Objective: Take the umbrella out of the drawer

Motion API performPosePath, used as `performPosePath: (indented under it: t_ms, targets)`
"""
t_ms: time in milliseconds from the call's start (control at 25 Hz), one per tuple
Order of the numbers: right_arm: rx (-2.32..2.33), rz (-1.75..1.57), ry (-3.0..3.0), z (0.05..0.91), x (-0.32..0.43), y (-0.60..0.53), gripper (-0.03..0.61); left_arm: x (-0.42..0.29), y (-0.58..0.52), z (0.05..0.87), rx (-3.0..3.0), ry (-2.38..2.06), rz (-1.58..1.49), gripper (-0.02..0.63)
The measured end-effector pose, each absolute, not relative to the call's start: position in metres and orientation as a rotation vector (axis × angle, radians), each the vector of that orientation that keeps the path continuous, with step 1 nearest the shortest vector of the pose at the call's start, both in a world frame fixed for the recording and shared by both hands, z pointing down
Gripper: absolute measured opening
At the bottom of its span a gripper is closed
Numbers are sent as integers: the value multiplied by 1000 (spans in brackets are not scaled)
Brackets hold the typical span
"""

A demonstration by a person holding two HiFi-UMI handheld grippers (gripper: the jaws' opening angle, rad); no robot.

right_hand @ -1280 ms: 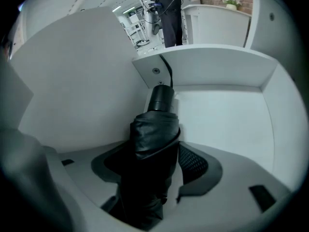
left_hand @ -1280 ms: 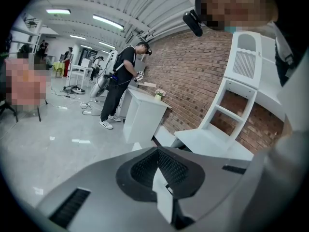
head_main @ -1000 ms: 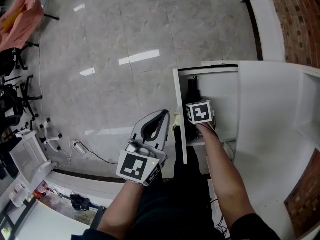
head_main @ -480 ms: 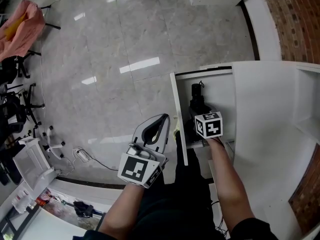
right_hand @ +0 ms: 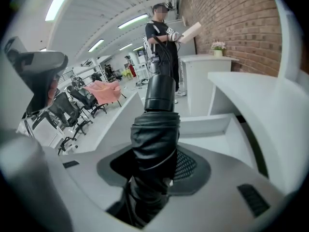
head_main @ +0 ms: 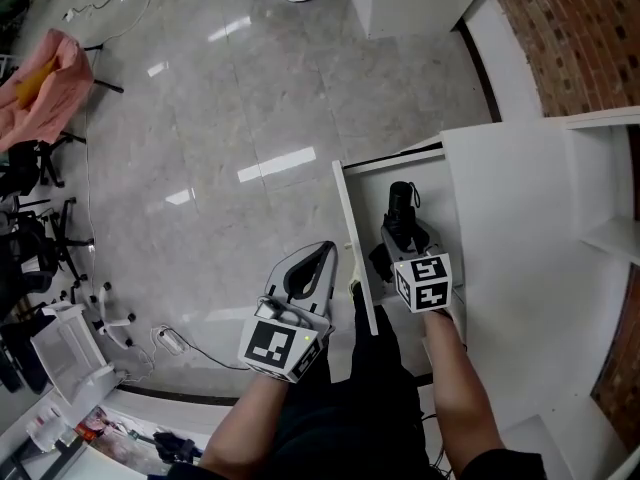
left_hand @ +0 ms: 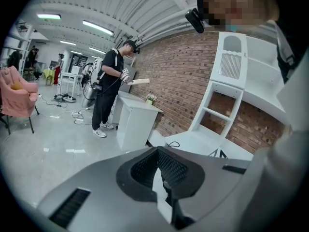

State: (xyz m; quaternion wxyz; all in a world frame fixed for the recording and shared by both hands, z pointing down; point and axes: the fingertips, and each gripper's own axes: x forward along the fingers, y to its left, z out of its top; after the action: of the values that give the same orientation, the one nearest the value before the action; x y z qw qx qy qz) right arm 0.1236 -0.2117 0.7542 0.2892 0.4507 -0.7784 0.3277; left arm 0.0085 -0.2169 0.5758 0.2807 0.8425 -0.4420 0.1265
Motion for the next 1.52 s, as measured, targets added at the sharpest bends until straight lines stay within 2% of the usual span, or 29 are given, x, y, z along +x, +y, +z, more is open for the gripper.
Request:
performPosePath:
  t_ms: [720,1520]
  targets:
    - [1495,689,-2232,565,133,-182,176,-14,-175,473,2410,-1128,258,6]
    - [1642,401,-2361,385,96,-132,176,-58,-135,347,2541,-1164,145,6]
